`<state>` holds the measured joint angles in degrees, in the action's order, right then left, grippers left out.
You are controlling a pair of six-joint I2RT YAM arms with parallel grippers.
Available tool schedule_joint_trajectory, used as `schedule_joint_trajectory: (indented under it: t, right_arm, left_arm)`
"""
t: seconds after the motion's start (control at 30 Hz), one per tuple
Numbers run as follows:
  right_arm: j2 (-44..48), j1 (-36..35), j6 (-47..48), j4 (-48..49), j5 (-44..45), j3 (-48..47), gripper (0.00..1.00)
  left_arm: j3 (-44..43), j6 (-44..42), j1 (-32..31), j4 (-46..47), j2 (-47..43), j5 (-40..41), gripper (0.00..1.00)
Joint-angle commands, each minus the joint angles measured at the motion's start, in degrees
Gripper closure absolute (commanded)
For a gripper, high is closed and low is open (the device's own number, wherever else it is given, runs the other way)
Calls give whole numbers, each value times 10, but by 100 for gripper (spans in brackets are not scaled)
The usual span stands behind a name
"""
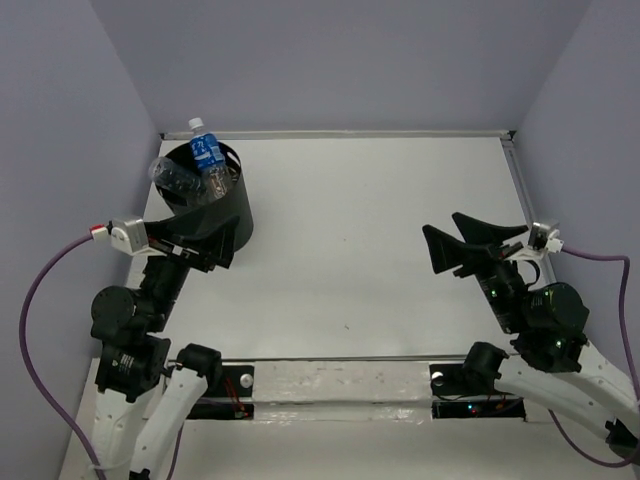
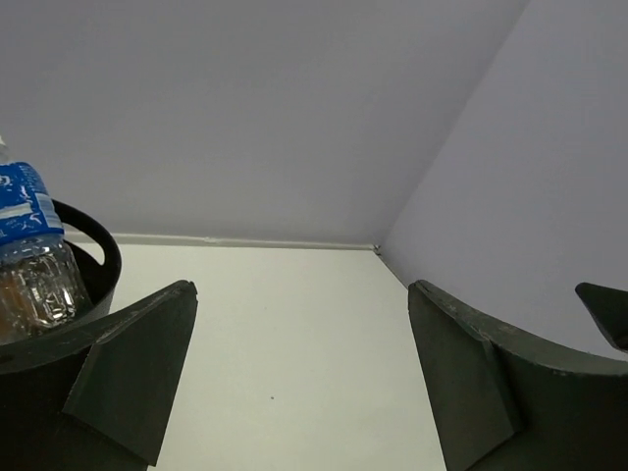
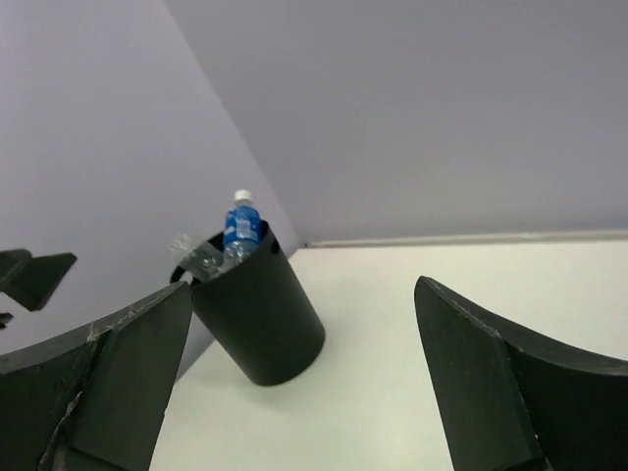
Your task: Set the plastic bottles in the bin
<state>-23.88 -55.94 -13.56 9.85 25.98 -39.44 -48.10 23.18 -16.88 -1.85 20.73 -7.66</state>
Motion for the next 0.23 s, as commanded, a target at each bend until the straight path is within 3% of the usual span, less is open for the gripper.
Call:
schedule_joint_trajectory:
  t: [0.0, 0.2]
  right_arm:
    - [16, -3, -30, -131, 63, 28, 0]
    - [-15, -3, -30, -128, 65, -17, 0]
  left_arm:
    - [7, 17, 1, 41, 11, -66, 1]
    - [-12, 17, 1, 62, 50, -79, 1]
